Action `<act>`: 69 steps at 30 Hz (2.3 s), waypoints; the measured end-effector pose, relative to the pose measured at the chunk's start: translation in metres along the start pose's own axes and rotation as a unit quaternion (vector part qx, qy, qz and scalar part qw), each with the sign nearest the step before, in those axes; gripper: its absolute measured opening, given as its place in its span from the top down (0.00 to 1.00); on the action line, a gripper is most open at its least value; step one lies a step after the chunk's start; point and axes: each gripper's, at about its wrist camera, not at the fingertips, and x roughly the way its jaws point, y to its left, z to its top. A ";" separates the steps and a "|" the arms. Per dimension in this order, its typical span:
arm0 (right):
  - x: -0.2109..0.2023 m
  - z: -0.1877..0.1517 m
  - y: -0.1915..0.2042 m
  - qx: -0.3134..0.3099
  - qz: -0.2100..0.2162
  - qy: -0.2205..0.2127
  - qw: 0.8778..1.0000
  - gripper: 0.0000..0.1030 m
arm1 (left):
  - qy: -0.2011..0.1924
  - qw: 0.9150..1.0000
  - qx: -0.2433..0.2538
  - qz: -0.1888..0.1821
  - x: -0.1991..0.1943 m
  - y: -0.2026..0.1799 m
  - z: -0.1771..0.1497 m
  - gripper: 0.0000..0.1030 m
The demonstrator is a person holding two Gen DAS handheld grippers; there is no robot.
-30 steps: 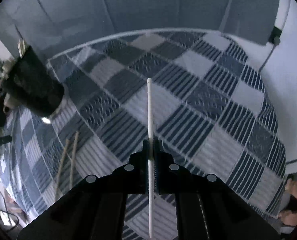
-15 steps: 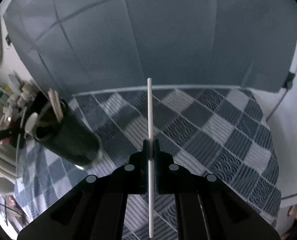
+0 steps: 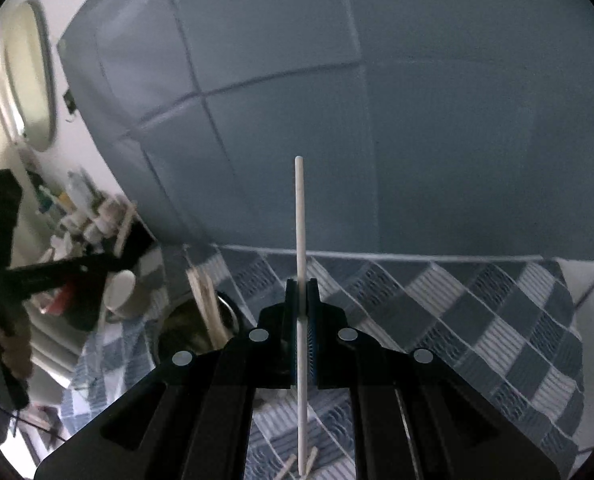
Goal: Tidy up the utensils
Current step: 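Lift both held sticks and carry them over the black cup, then lower both held sticks into the black cup and open both tools, then move both open tools down to the last sticks on the cloth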
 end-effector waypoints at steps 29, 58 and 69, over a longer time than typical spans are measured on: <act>0.079 -0.004 0.053 0.004 0.137 -0.063 0.989 0.95 | -0.100 0.994 -0.016 -0.033 0.039 -0.013 0.002 0.95; 0.032 -0.041 0.024 0.055 0.076 -0.071 0.993 0.85 | -0.098 0.995 -0.015 0.000 -0.003 -0.003 -0.046 0.69; 0.007 -0.069 0.019 0.065 0.040 -0.052 0.996 0.35 | -0.063 0.998 -0.007 0.002 -0.011 -0.009 -0.078 0.53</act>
